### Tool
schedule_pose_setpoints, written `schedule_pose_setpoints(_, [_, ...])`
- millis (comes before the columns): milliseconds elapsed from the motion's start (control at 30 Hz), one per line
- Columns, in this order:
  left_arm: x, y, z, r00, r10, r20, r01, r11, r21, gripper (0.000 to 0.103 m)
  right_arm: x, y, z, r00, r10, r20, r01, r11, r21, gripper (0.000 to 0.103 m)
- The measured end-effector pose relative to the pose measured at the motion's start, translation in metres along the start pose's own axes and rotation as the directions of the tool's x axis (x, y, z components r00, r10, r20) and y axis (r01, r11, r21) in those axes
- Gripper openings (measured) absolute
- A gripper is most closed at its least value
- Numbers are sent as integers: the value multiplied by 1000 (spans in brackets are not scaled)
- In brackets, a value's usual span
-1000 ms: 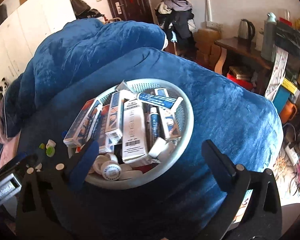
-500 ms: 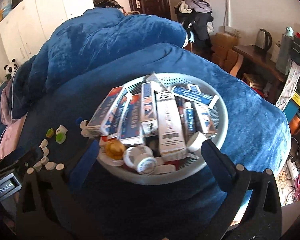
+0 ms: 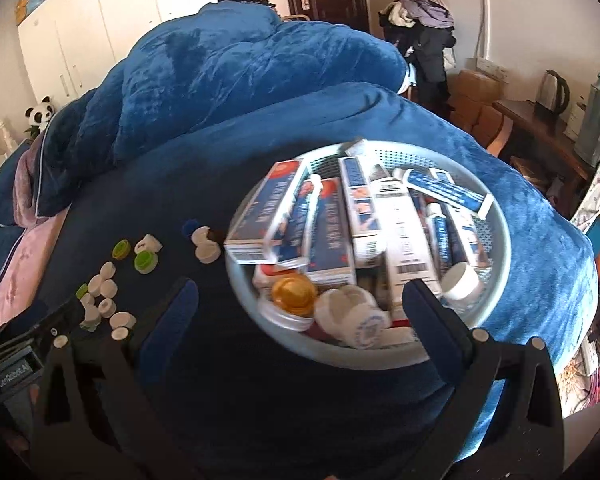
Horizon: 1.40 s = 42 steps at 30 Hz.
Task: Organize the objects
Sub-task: 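Move both open grippers back over the remaining caps, then grasp a white cap with the right gripper while the left grasps a QR-code cap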
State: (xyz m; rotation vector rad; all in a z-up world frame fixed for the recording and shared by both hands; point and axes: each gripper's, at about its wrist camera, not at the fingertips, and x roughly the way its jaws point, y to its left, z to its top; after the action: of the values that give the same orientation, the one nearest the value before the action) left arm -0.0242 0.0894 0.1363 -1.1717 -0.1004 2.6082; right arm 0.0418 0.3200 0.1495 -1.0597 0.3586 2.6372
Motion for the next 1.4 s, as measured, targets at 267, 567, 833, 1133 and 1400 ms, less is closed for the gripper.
schedule_pose_setpoints(267, [4,39,-9,998,48,-27,-49,997,-59,102,13,37,-5,999,42,-23,-44,996,-75,103])
schedule_pose_setpoints(567, [14,82,-27,991,106,-81,-115,986,-119,102,30,82,-17,995,84,-61,-94,978,-185,103])
schedule_pose_setpoints(833, [28,110,-41,983,138,-123,-157,975,-155,102,53,118,-32,986,113,-123,-144,950,-276,103])
schedule_pose_setpoints(1133, [42,127,-46,980,139,-140,-165,967,-194,102,90,141,-47,972,116,-202,-175,935,-308,103])
schedule_pose_setpoints(1400, [48,128,-40,983,136,-121,-159,965,-207,102,120,158,-43,968,126,-217,-193,925,-327,103])
